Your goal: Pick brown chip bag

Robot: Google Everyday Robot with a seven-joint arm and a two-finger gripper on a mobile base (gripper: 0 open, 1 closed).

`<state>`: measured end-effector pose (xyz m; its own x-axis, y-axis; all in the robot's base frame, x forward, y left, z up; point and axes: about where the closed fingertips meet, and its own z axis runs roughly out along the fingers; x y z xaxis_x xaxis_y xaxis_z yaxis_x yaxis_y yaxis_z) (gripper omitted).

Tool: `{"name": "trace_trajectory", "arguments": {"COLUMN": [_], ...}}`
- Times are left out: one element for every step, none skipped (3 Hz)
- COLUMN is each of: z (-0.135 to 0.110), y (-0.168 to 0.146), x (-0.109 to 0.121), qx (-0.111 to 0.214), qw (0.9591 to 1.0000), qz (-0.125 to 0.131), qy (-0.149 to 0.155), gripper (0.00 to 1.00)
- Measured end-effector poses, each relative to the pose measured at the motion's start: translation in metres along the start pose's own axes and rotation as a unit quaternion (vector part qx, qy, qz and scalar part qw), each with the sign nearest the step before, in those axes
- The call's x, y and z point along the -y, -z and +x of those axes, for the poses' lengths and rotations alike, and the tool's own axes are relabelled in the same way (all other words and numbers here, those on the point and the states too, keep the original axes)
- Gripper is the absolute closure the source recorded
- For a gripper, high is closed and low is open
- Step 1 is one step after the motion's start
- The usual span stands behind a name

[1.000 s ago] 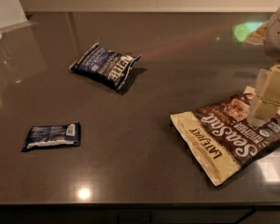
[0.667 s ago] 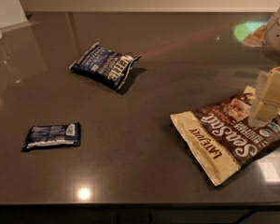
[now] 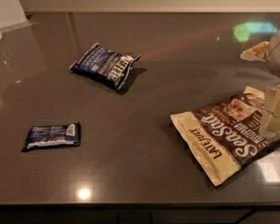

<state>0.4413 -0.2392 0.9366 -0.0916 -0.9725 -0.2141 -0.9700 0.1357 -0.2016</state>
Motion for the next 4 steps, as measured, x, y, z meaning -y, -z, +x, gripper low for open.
{"name": "trace_trajectory", "arguments": {"z": [0.012, 0.033, 0.048, 0.064], "y": [-0.014, -0.034, -0.045, -0.055], "x": [-0.008, -0.008, -0.003, 0.003], "qx": [-0.009, -0.029, -0.044, -0.052], "qw": [0.9992, 0.996, 0.9931, 0.9903], "qz": [-0.016, -0.027, -0.027, -0.022], "qy": [0.037, 0.08, 0.106, 0.127], "gripper": [0.0, 0.0, 0.0, 0.0]}}
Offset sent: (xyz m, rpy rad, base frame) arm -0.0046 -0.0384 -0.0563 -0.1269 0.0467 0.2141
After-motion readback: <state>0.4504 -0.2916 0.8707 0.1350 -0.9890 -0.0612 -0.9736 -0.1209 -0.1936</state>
